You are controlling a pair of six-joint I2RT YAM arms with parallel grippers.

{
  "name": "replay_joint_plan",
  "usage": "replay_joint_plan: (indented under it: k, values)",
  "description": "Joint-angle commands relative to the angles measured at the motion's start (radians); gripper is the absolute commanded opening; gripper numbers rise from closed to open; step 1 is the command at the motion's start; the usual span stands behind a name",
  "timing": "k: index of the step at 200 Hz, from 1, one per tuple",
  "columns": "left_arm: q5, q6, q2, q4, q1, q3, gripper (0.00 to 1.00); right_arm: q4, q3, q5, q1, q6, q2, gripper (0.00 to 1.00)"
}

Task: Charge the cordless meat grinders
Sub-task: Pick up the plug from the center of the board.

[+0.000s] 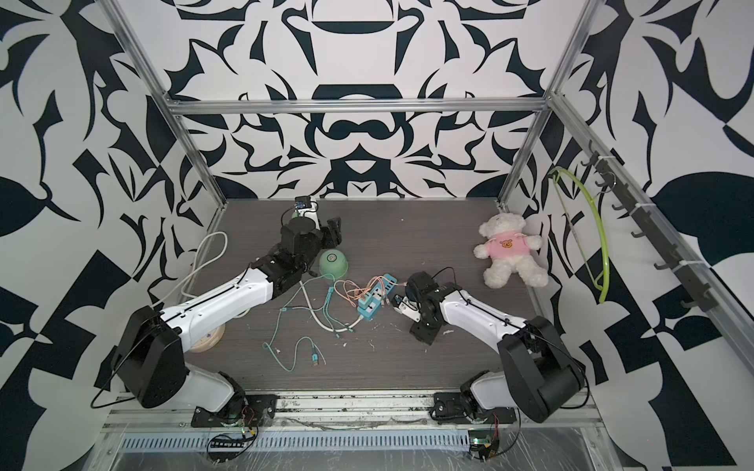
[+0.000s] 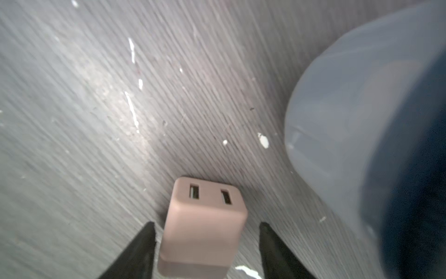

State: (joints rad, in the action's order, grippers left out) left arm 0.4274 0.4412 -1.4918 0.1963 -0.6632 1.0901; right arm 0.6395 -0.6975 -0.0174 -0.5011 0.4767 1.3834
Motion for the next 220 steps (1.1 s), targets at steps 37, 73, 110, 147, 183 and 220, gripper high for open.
replay_joint_plan:
  k: [37, 73, 110, 147, 183, 220]
  values:
    - [0.011, -0.032, 0.026, -0.011, 0.001, 0.003, 0.68, -0.045, 0.019, 0.017, -0.004, -0.007, -0.003, 0.37]
    - [-0.014, -0.032, 0.04, -0.072, 0.002, 0.019, 0.68, -0.031, 0.023, 0.055, -0.004, 0.007, -0.119, 0.18]
    - [-0.17, -0.052, 0.07, -0.208, 0.002, 0.076, 0.68, -0.104, -0.012, 0.149, -0.005, -0.028, -0.327, 0.05]
    - [-0.514, -0.083, 0.077, -0.402, 0.004, 0.194, 0.67, -0.271, -0.065, 0.229, -0.007, -0.034, -0.403, 0.0]
    - [-0.872, -0.051, 0.037, -0.508, 0.007, 0.28, 0.66, -0.43, -0.122, 0.273, -0.013, -0.019, -0.379, 0.0]
    - [-1.044, 0.011, -0.016, -0.512, 0.008, 0.292, 0.65, -0.497, -0.18, 0.301, -0.014, -0.015, -0.348, 0.0]
